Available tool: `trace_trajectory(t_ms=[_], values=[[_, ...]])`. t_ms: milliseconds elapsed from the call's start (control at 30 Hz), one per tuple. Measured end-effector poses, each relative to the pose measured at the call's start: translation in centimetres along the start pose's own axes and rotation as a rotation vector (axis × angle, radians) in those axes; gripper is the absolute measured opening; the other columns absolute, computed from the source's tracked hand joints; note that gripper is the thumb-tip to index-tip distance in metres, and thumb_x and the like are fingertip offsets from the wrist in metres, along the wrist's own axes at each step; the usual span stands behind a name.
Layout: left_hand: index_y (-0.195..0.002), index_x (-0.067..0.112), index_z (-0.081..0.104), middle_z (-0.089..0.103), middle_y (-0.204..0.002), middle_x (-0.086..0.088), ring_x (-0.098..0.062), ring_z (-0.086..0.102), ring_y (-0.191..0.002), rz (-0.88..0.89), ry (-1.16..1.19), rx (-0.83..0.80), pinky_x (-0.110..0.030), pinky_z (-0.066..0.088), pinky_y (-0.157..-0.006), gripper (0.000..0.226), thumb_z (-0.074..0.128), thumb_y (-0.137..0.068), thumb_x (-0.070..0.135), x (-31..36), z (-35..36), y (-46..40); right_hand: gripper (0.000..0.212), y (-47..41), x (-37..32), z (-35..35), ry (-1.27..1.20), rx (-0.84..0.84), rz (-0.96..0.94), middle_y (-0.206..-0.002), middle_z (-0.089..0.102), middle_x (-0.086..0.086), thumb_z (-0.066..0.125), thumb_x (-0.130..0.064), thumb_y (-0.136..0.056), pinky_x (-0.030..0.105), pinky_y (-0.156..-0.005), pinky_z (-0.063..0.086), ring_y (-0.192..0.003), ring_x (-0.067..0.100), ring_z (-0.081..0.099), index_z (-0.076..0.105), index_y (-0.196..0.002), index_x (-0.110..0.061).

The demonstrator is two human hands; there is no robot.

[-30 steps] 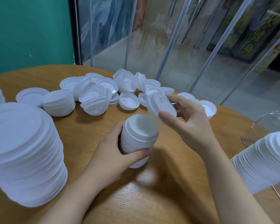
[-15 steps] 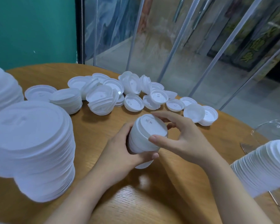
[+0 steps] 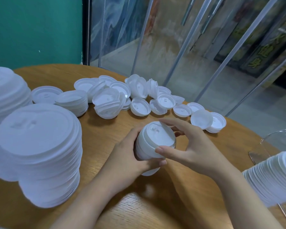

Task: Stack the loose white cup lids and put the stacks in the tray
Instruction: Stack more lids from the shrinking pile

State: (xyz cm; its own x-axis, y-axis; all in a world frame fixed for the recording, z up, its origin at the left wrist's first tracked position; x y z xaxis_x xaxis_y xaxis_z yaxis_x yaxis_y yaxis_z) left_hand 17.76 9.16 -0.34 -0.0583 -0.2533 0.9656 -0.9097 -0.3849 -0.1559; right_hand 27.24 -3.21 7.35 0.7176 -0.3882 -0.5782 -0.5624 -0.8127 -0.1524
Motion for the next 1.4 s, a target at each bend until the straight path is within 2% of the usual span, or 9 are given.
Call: trace_trajectory(t_ms=[100,233,333,500,633,767,933,1167,1400], values=[[-0.126,0.046,0.058,0.068,-0.117,0.029,0.007,0.063,-0.111,0.009,0.000,0.012,-0.010,0.047,-0.088,0.075,0.098,-0.062,0.042,0.0,-0.1,0.0,0.085,-0.3,0.2,-0.2,-0.012,-0.023,-0.005,-0.129,0.061,-0.025,0.073,-0.071,-0.069,0.014,-0.099,0.042,-0.124,-0.002,0.056,0.050,-0.144,-0.038],[-0.127,0.044,0.058,0.067,-0.120,0.030,0.008,0.060,-0.115,0.012,-0.005,0.019,-0.013,0.046,-0.094,0.078,0.098,-0.061,0.042,-0.3,-0.1,-0.2,0.049,-3.4,3.4,-2.3,-0.109,0.213,0.068,-0.119,0.067,-0.019,0.057,-0.063,-0.089,0.014,-0.092,0.043,-0.116,0.000,0.060,0.064,-0.125,-0.032],[-0.127,0.047,0.055,0.065,-0.121,0.032,0.011,0.058,-0.116,-0.004,-0.018,0.012,-0.016,0.045,-0.096,0.080,0.098,-0.059,0.047,-0.5,-0.1,-0.2,0.027,-7.1,7.9,-2.4,0.067,0.354,0.112,-0.120,0.067,-0.011,0.068,-0.037,-0.097,0.026,-0.097,0.045,-0.115,0.007,0.059,0.069,-0.119,-0.021],[-0.125,0.045,0.057,0.067,-0.119,0.031,0.010,0.060,-0.115,-0.004,-0.024,0.008,-0.016,0.046,-0.095,0.078,0.098,-0.059,0.046,-0.5,-0.2,-0.4,0.032,-12.2,13.4,-0.3,0.457,0.283,0.089,-0.134,0.065,0.001,0.068,-0.014,-0.091,0.045,-0.108,0.039,-0.133,0.025,0.050,0.072,-0.123,-0.015],[-0.126,0.046,0.056,0.067,-0.120,0.030,0.008,0.060,-0.116,0.002,-0.027,-0.003,-0.018,0.047,-0.096,0.079,0.098,-0.059,0.046,-0.5,-0.2,-0.5,0.015,-13.3,14.1,0.3,0.673,0.306,0.032,-0.103,0.071,0.002,0.061,-0.007,-0.089,0.036,-0.091,0.031,-0.112,0.029,0.058,0.075,-0.087,-0.014],[-0.126,0.049,0.055,0.065,-0.121,0.031,0.010,0.058,-0.117,0.007,-0.028,-0.018,-0.013,0.044,-0.093,0.078,0.098,-0.060,0.046,-0.5,-0.2,-0.5,0.010,-12.6,13.9,0.0,0.641,0.364,0.015,-0.096,0.071,0.004,0.064,-0.006,-0.091,0.037,-0.092,0.033,-0.101,0.031,0.061,0.071,-0.086,-0.009],[-0.125,0.048,0.056,0.065,-0.119,0.033,0.012,0.058,-0.115,0.015,-0.030,-0.008,-0.004,0.042,-0.090,0.078,0.097,-0.059,0.047,-0.5,-0.2,-0.5,0.004,-9.9,11.7,-0.5,0.467,0.406,0.031,-0.091,0.065,0.000,0.068,-0.013,-0.093,0.034,-0.081,0.039,-0.088,0.026,0.058,0.064,-0.092,-0.011],[-0.125,0.048,0.056,0.066,-0.119,0.033,0.012,0.058,-0.115,0.013,-0.023,-0.002,-0.005,0.043,-0.089,0.076,0.097,-0.060,0.046,-0.2,-0.1,-0.4,0.011,-2.6,10.1,-0.6,-0.197,0.490,0.245,-0.081,0.072,-0.010,0.075,-0.020,-0.093,0.016,-0.069,0.048,-0.076,0.001,0.066,0.066,-0.089,-0.015],[-0.122,0.046,0.058,0.067,-0.118,0.031,0.010,0.060,-0.112,-0.020,-0.006,0.006,-0.014,0.045,-0.090,0.073,0.098,-0.061,0.042,-0.5,0.1,-0.2,0.018,0.7,12.3,0.9,-0.601,0.573,0.327,-0.101,0.079,0.007,0.075,-0.014,-0.092,0.045,-0.092,0.058,-0.101,0.029,0.075,0.069,-0.108,-0.007]])
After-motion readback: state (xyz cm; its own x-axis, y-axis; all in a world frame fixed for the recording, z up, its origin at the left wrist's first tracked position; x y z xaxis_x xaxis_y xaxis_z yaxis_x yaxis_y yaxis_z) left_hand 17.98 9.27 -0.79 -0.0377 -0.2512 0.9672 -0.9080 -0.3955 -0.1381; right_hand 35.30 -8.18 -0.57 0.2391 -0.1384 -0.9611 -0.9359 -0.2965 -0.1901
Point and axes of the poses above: each hand's wrist, its own y-axis away from the middle knuckle, its own z-axis out of the palm, x = y × z, the point moved 8 cm from there along -y, towards the middle knuckle
